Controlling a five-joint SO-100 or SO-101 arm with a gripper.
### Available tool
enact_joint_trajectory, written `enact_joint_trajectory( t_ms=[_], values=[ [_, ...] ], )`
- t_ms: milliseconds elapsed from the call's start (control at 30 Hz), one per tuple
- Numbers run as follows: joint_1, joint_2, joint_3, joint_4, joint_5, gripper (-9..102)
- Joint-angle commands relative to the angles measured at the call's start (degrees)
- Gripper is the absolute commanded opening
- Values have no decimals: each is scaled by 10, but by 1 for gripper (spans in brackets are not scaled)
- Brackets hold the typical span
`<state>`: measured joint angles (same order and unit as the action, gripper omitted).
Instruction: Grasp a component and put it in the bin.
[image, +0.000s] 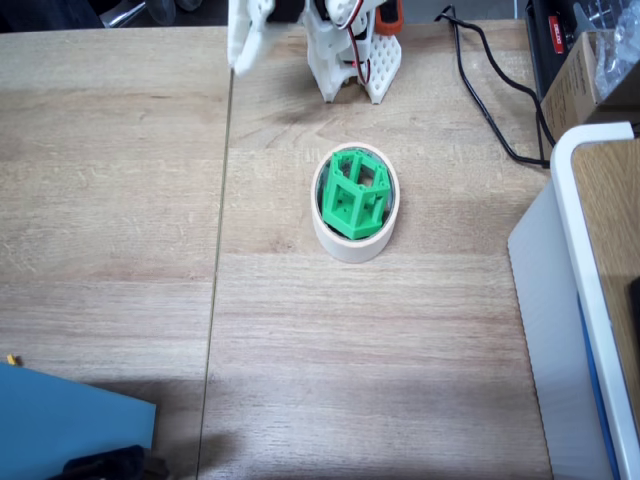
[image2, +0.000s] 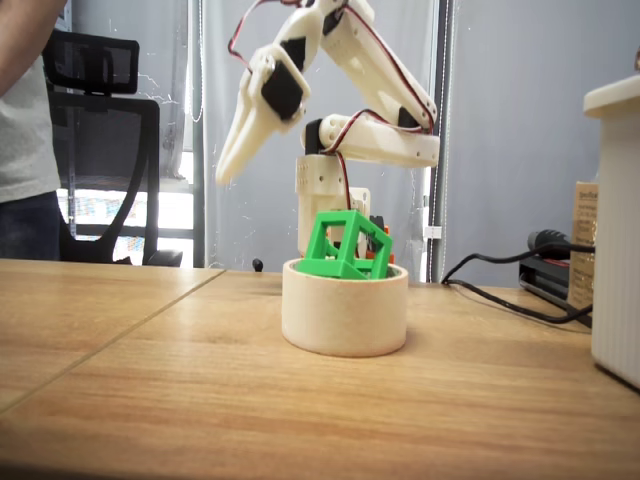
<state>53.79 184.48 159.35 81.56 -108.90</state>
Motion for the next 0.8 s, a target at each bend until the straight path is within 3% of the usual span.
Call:
enact_joint_trajectory(
  t_ms=[0, 267, 767],
  values=[
    [6, 33, 42, -53, 6, 0],
    [6, 63, 150, -235, 8, 0],
    [7, 54, 157, -243, 8, 0]
  ],
)
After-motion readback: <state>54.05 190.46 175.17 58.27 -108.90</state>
